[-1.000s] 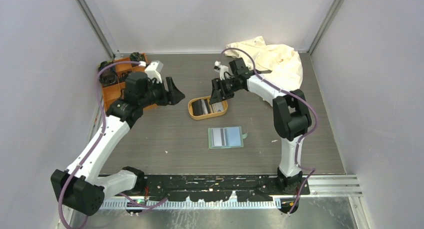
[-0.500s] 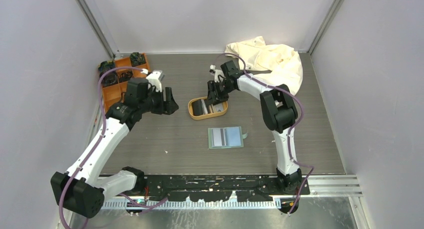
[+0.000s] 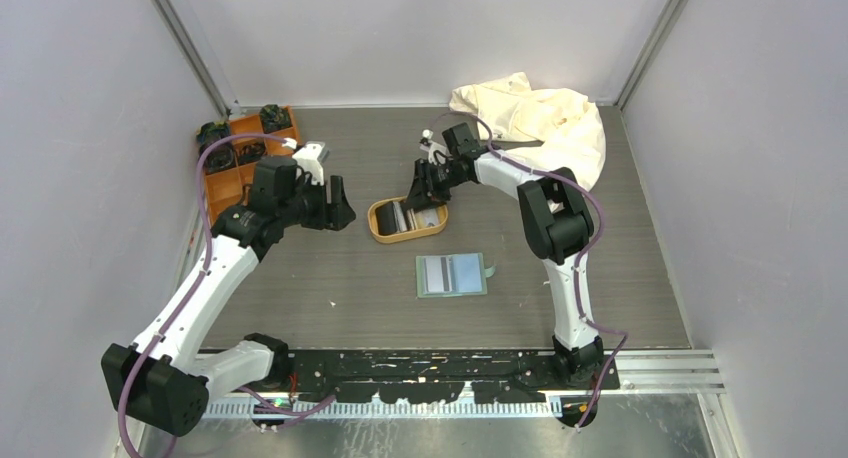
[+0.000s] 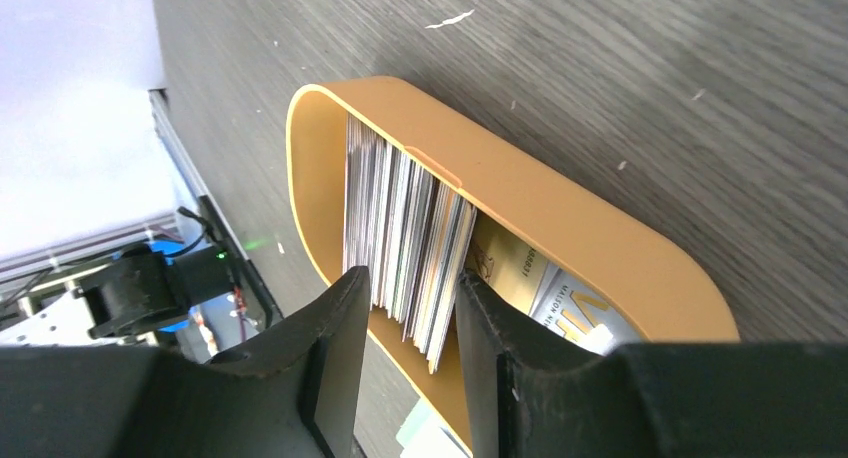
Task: Put the credit cards into the card holder
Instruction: Pick up the credit card from the storage box.
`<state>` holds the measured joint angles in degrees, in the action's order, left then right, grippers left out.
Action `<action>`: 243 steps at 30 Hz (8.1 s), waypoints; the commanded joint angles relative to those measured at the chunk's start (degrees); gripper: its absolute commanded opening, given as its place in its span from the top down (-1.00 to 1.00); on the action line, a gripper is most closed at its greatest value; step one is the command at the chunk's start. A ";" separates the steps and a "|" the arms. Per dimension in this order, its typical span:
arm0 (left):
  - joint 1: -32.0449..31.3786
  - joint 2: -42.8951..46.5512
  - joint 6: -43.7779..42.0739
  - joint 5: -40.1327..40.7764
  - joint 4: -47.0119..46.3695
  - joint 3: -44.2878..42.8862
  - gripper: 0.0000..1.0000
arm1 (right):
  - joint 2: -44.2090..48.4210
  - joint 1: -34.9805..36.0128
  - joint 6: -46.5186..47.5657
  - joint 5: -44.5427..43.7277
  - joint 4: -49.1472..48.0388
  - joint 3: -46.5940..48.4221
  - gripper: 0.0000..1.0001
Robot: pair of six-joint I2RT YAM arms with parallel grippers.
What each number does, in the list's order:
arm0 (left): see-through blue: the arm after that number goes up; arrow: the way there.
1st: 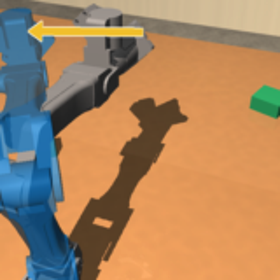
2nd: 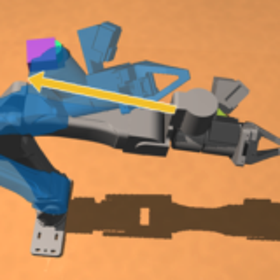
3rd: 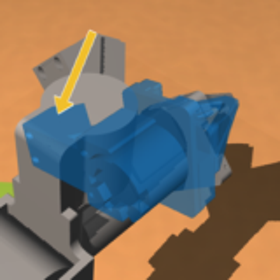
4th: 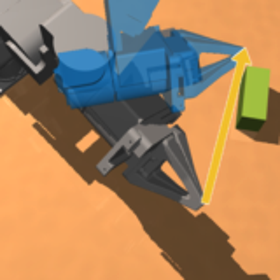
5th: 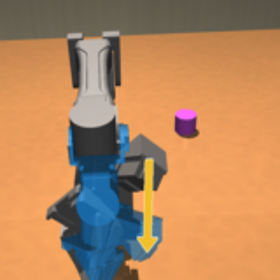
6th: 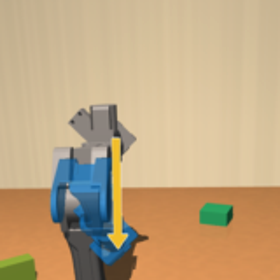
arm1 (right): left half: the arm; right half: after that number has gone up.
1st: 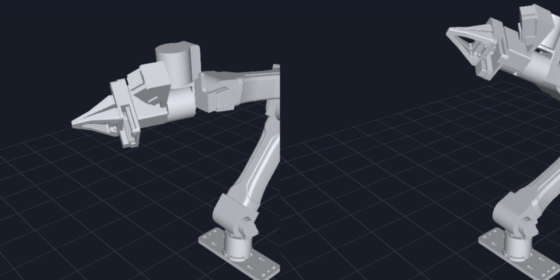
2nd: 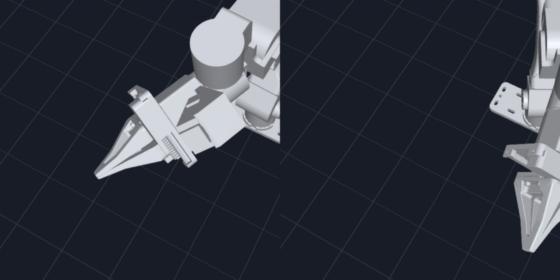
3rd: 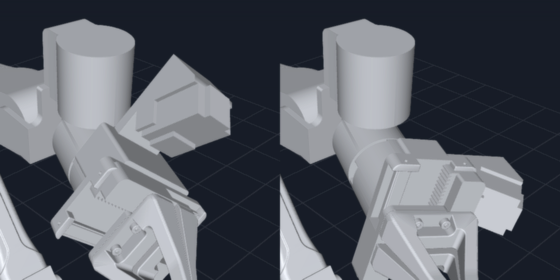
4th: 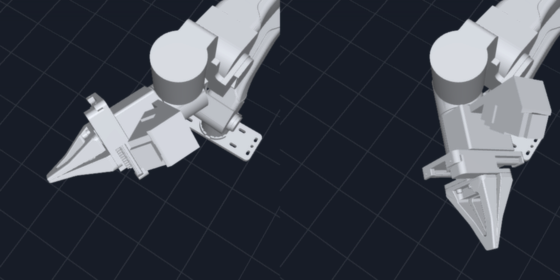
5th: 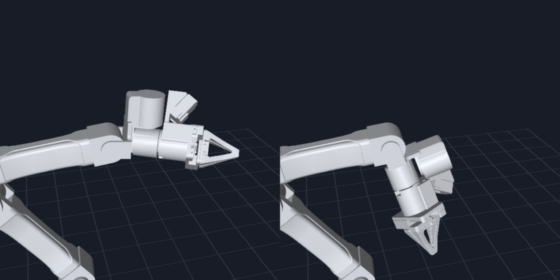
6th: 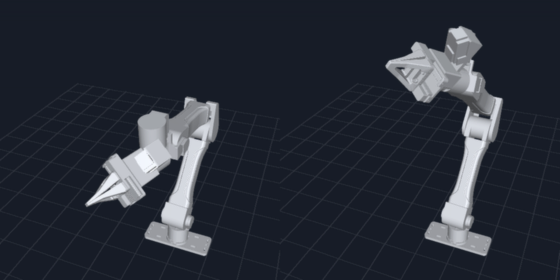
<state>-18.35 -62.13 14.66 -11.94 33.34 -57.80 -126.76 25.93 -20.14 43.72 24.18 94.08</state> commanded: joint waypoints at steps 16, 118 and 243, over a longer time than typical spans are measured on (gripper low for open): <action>0.27 1.04 -1.08 0.78 -0.56 -0.14 -0.28 | 0.26 1.71 -8.32 4.56 -7.20 -2.33 0.26; 0.33 -22.69 -2.44 11.43 10.00 -5.91 0.37 | 1.26 11.05 -17.62 -4.58 -11.57 -4.00 0.11; 6.63 -26.82 9.95 -7.40 6.02 -6.58 0.33 | 22.31 -2.18 -1.49 10.31 -4.56 -11.25 0.98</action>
<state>-12.27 -93.62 24.05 -18.11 41.32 -65.04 -109.69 25.21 -20.16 46.06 25.85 85.14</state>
